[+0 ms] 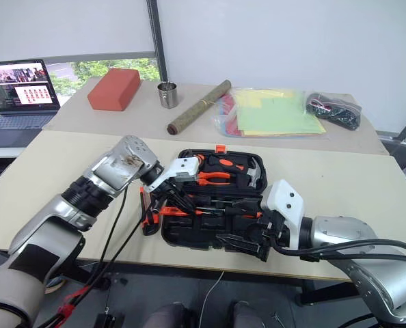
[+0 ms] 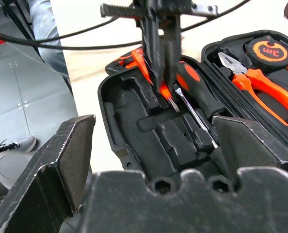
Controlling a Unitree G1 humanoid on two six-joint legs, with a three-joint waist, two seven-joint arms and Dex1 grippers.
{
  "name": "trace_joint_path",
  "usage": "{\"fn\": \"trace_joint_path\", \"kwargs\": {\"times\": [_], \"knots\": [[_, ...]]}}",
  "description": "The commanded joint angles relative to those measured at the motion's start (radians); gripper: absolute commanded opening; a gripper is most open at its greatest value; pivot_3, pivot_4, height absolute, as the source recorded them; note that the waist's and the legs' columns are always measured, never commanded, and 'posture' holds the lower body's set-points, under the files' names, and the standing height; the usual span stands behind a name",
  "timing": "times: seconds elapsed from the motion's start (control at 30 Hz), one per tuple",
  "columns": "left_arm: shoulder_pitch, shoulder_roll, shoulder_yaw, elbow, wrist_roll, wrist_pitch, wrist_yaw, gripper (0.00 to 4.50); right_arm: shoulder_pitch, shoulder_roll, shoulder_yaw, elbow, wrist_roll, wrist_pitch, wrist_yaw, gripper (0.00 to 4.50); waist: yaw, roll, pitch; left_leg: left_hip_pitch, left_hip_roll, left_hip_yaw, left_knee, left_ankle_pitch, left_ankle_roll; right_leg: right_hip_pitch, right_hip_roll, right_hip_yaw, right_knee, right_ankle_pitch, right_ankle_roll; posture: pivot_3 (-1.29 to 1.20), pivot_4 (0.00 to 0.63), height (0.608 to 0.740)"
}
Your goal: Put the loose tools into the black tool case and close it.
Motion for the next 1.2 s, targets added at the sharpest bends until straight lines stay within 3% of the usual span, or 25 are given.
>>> {"fn": "trace_joint_path", "kwargs": {"times": [0.03,0.5,0.8,1.0,1.1,1.2], "knots": [[-0.046,-0.042,0.011,0.014,0.003,0.049,0.009,0.08,-0.016,0.009,-0.015,-0.008,0.005,-0.021,-0.006,4.5,-0.001,0.0,0.0,0.0,0.0,0.0,0.0,0.0,0.0,0.0,0.0,0.0,0.0,0.0,0.0,0.0,0.15,0.736],[0.002,-0.056,-0.02,0.043,0.071,-0.014,0.029,0.08,-0.003,0.018,-0.017,-0.017,-0.001,-0.021,-0.021,4.5,-0.006,0.0,0.0,0.0,0.0,0.0,0.0,0.0,0.0,-0.001,0.0,0.001,0.001,0.001,-0.001,0.0,0.15,0.736],[-0.002,-0.07,0.169,-0.011,-0.078,-0.006,0.016,3.31,0.004,0.019,-0.021,-0.018,0.012,-0.016,-0.026,4.5,-0.003,0.0,0.0,-0.001,0.0,0.0,0.001,0.0,0.0,-0.001,-0.001,0.0,0.001,0.001,-0.001,0.0,0.15,0.736],[0.091,0.01,0.292,-0.088,-0.164,-0.044,0.002,3.31,0.017,0.016,-0.029,-0.026,0.022,-0.012,-0.027,4.5,-0.007,0.001,0.0,0.0,0.0,0.0,0.001,0.0,0.0,-0.001,0.0,0.0,0.001,0.001,-0.001,0.0,0.15,0.736],[0.149,0.064,0.305,-0.082,-0.141,-0.086,0.021,2.6,0.019,0.011,-0.037,-0.026,0.028,-0.011,-0.027,4.5,-0.012,0.001,0.0,0.002,0.0,0.0,0.001,0.0,-0.001,0.001,0.0,0.001,0.001,0.001,-0.001,0.0,0.15,0.736],[0.201,0.122,0.289,-0.107,-0.121,-0.158,-0.004,1.47,0.02,0.006,-0.045,-0.025,0.032,-0.009,-0.025,4.5,-0.016,0.001,0.0,0.002,0.0,0.0,0.001,0.0,-0.001,0.001,0.0,0.0,0.001,0.001,-0.001,0.0,0.15,0.736]]}}
